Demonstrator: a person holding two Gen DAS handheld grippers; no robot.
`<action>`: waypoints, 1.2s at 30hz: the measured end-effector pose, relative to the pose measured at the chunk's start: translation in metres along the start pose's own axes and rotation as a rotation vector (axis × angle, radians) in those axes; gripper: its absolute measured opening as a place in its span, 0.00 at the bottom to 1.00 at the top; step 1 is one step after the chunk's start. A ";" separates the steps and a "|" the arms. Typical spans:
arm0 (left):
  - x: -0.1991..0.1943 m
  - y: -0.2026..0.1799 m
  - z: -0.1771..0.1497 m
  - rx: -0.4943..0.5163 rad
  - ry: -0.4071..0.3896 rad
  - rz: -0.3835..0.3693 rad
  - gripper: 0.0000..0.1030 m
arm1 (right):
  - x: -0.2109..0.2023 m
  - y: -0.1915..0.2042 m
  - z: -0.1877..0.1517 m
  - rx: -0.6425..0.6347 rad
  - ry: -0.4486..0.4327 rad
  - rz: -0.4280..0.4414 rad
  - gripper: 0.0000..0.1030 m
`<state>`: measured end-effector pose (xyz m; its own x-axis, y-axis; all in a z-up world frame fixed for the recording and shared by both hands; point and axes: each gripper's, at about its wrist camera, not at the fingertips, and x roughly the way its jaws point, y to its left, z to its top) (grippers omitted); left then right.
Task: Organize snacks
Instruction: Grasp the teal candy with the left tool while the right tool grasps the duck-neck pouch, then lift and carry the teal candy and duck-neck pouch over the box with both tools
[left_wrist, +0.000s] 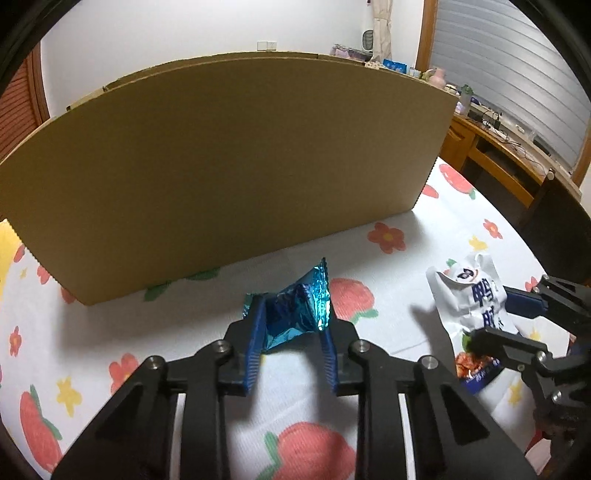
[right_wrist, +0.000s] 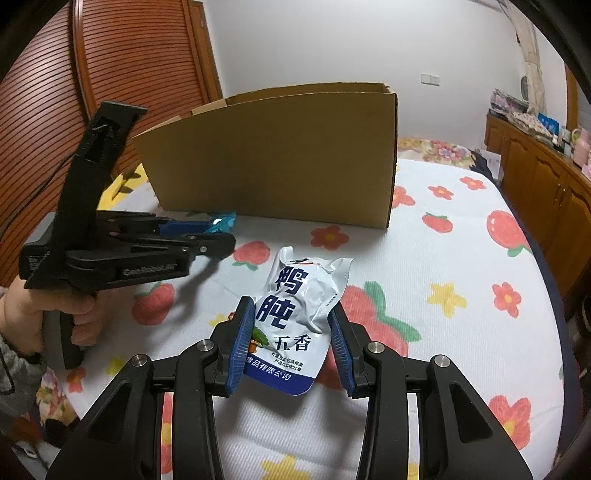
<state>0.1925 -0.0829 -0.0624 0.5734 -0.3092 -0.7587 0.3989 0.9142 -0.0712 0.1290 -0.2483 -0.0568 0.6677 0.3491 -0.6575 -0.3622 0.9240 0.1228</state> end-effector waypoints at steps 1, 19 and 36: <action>-0.003 0.001 -0.001 -0.008 -0.002 -0.010 0.24 | 0.000 0.000 0.000 0.000 0.000 -0.001 0.39; -0.060 0.000 -0.023 -0.051 -0.129 -0.030 0.24 | -0.002 0.001 -0.002 -0.006 -0.015 -0.010 0.39; -0.078 0.013 -0.028 -0.090 -0.180 -0.034 0.24 | -0.009 0.005 -0.002 -0.025 -0.052 -0.033 0.39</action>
<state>0.1327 -0.0399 -0.0226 0.6827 -0.3752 -0.6271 0.3594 0.9196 -0.1589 0.1200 -0.2473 -0.0518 0.7119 0.3272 -0.6214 -0.3555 0.9310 0.0828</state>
